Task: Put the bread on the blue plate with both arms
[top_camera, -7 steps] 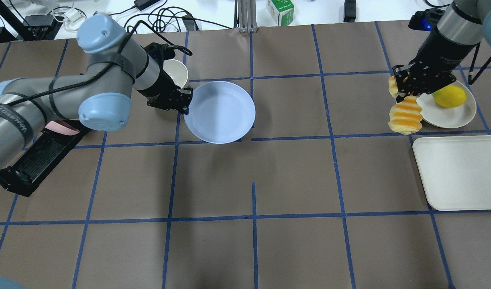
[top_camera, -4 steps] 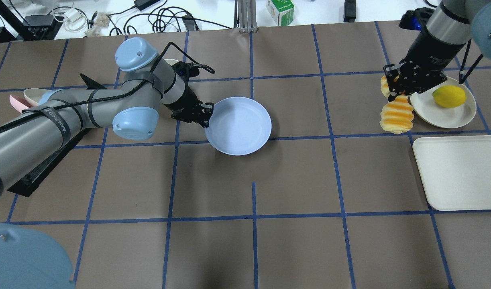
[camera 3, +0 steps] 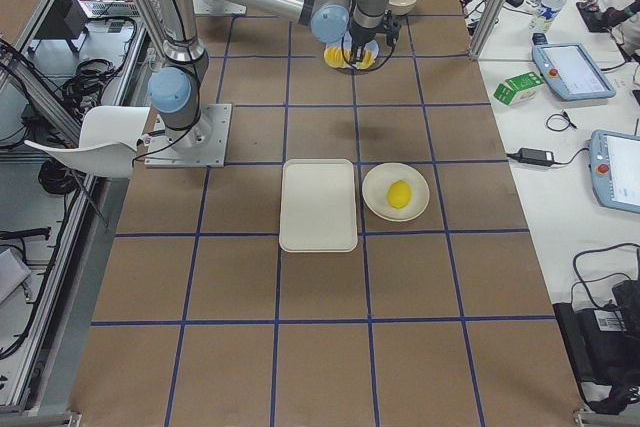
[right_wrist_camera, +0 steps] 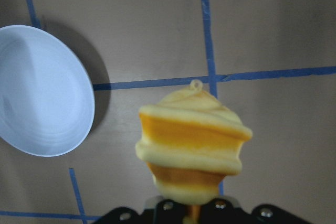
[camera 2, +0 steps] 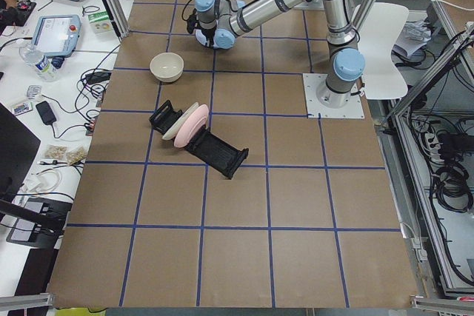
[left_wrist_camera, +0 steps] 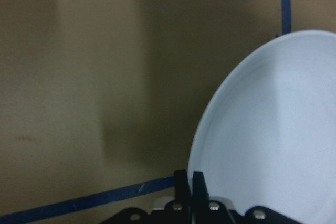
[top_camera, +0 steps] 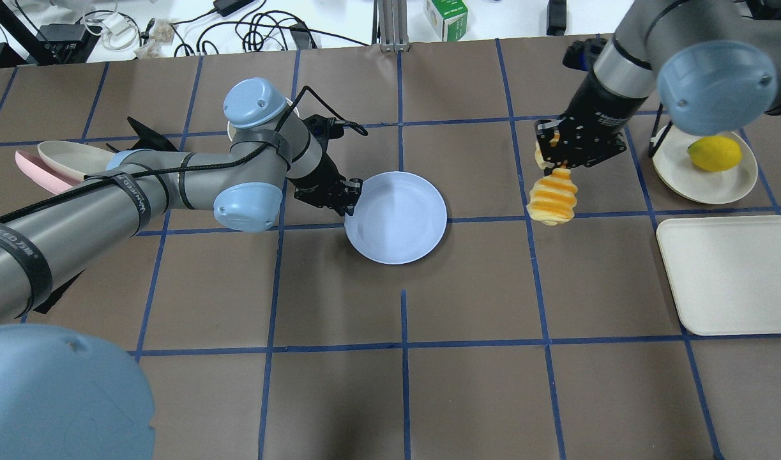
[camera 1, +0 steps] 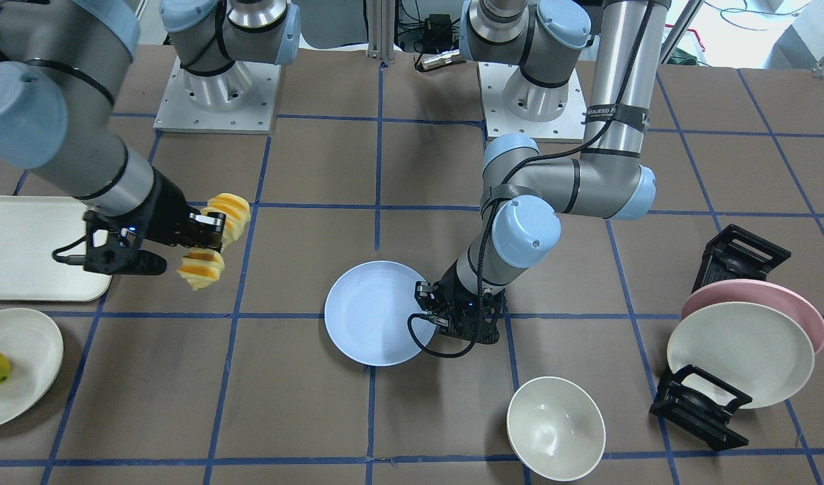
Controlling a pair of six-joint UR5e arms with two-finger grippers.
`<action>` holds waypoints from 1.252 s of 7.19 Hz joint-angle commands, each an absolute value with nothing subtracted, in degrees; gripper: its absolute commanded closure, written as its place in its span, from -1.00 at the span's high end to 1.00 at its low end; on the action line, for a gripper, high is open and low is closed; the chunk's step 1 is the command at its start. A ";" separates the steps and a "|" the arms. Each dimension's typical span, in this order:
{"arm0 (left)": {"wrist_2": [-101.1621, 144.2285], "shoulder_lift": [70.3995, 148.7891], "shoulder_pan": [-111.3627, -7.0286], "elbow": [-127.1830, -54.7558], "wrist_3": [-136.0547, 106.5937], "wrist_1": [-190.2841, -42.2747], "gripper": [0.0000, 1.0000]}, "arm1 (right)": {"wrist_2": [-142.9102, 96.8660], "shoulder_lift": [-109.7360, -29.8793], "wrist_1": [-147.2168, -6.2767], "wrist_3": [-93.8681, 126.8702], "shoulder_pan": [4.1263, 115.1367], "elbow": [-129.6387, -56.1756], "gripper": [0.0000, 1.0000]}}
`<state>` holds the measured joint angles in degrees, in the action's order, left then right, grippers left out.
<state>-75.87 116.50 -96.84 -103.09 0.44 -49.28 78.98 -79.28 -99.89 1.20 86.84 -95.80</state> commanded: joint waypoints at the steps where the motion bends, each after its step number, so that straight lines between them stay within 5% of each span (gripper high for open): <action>1: -79.87 114.36 -96.42 -100.39 1.23 -50.18 1.00 | 78.57 -73.86 -110.35 6.23 93.23 -96.07 -1.00; 8: -88.15 95.28 -95.63 -93.53 1.05 -82.12 1.00 | 76.83 -59.79 -124.62 30.38 107.75 -96.15 -1.00; 9: -88.94 94.32 -95.28 -93.34 1.05 -83.74 1.00 | 76.90 -59.07 -126.54 30.32 107.84 -96.33 -0.23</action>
<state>-88.27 95.72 -95.72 -93.88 1.08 -80.21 77.37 -60.46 -124.81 28.97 107.51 -96.17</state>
